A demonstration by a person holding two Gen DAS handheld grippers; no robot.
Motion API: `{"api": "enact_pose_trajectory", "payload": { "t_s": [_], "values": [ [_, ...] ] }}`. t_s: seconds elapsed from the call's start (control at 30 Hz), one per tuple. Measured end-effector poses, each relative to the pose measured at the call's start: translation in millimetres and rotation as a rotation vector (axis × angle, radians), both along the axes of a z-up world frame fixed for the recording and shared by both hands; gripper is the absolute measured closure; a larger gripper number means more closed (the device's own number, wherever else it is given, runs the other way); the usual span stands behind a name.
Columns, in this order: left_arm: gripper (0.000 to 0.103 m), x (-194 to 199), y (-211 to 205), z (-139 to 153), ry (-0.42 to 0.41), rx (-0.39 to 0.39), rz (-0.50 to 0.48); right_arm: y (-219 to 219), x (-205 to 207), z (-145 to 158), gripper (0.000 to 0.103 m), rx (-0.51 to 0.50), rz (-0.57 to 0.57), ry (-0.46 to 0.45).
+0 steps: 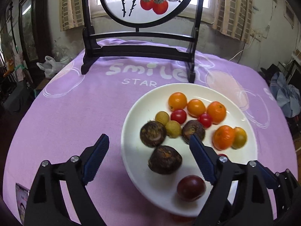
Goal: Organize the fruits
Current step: 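Carry both fruits over the white plate and open both tools to release them, then grasp a dark red tomato with the right tool while the left tool grasps a red tomato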
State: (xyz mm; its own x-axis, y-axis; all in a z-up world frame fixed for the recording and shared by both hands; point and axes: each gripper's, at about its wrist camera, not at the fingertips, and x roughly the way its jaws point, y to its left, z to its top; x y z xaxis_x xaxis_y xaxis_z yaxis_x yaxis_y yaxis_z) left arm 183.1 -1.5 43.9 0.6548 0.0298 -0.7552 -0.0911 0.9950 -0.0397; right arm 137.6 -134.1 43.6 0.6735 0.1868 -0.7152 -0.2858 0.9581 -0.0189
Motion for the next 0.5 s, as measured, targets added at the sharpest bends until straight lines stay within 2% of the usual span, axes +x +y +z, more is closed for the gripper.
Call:
{"api": "enact_pose_trajectory", "payload": {
  "t_s": [0.1,0.3,0.5],
  "values": [
    [0.016,-18.1,-4.5,4.0,0.013,-0.027,-0.032,-12.1,-14.0,4.3,0.034,0.020,-0.016,0.001],
    [0.011,-65.7,-16.0,5.0,0.014,-0.003,-0.072,-37.7,-46.2,6.0,0.033,0.028,-0.047,0.014],
    [0.009,-111.3,-13.9,-13.5,0.047,-0.036,-0.103,-70.9,-80.4,-3.9,0.031,0.015,-0.104,0.040]
  ]
}}
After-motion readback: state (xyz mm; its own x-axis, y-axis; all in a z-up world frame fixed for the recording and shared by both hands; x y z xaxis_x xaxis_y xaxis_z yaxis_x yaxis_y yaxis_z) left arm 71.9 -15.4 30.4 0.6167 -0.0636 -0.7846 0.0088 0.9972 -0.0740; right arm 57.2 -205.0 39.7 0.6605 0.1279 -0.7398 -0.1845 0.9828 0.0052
